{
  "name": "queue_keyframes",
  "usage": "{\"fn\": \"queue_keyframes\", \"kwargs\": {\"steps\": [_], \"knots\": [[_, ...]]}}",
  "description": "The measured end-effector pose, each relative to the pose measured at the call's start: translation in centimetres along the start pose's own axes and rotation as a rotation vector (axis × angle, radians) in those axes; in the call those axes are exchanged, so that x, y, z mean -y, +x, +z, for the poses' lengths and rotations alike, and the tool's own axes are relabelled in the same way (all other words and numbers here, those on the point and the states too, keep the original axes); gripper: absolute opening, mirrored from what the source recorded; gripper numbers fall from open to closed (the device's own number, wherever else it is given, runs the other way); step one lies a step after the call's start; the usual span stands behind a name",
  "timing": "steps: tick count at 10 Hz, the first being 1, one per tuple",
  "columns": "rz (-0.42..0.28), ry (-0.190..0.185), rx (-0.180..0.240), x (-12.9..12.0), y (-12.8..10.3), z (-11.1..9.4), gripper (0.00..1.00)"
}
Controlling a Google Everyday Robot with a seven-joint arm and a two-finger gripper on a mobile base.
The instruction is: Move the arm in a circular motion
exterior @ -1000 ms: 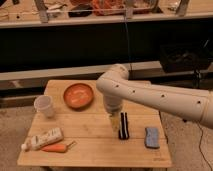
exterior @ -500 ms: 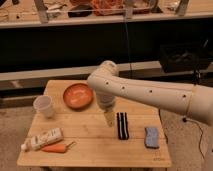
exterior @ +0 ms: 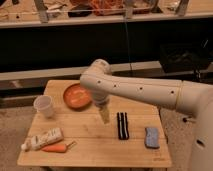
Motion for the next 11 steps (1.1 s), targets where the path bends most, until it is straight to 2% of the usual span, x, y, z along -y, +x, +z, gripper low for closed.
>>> {"fn": "queue_keyframes", "kwargs": {"steps": [4, 6, 10, 11], "knots": [[0.005, 0.028, -0.002, 3.9, 0.0, 0.5, 0.8], [0.02, 0.035, -0.008, 4.6, 1.1, 0.6, 0.8], [0.06, 0.048, 0.006, 6.8, 4.9, 0.7, 0.79], [0.083, 0.042, 0.019, 6.7, 6.3, 0.5, 0.72]]}}
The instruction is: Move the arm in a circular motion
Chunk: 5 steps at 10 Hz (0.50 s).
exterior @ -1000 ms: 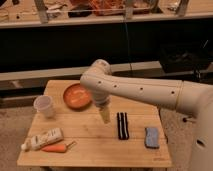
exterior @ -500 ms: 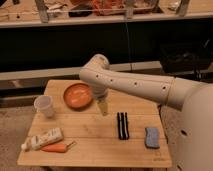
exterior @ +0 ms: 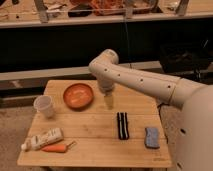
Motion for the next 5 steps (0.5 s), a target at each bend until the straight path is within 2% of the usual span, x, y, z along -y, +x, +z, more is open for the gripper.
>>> {"fn": "queue_keyframes", "kwargs": {"steps": [2, 5], "knots": [[0.041, -0.005, 0.007, 0.0, 2.6, 0.1, 0.69], [0.062, -0.011, 0.035, 0.1, 2.6, 0.2, 0.78]]}}
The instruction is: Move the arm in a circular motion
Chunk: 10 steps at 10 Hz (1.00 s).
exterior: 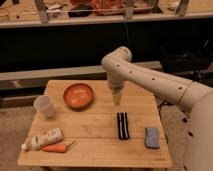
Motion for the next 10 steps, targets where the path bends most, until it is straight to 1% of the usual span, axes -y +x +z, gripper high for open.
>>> {"fn": "queue_keyframes", "kwargs": {"steps": [1, 2, 5, 8, 10], "knots": [[0.012, -0.007, 0.007, -0.2, 0.2, 0.1, 0.8], [0.035, -0.012, 0.012, -0.5, 1.4, 0.2, 0.8], [0.093, -0.027, 0.029, -3.0, 4.6, 0.4, 0.8], [0.138, -0.036, 0.045, -4.2, 6.3, 0.7, 0.8], [0.149, -0.044, 0.05, -5.4, 6.6, 0.6, 0.8]]}}
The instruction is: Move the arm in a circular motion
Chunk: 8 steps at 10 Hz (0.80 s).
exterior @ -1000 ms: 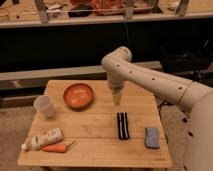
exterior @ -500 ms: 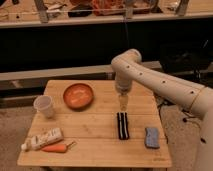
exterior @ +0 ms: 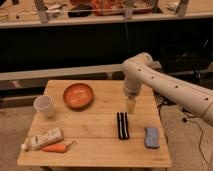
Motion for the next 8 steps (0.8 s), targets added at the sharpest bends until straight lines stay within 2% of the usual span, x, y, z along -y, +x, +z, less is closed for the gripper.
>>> {"fn": "queue_keyframes", "kwargs": {"steps": [4, 8], "knots": [[0.028, -0.01, 0.006, -1.7, 1.0, -0.1, 0.8], [0.003, -0.022, -0.004, -3.8, 0.8, 0.0, 0.8]]}}
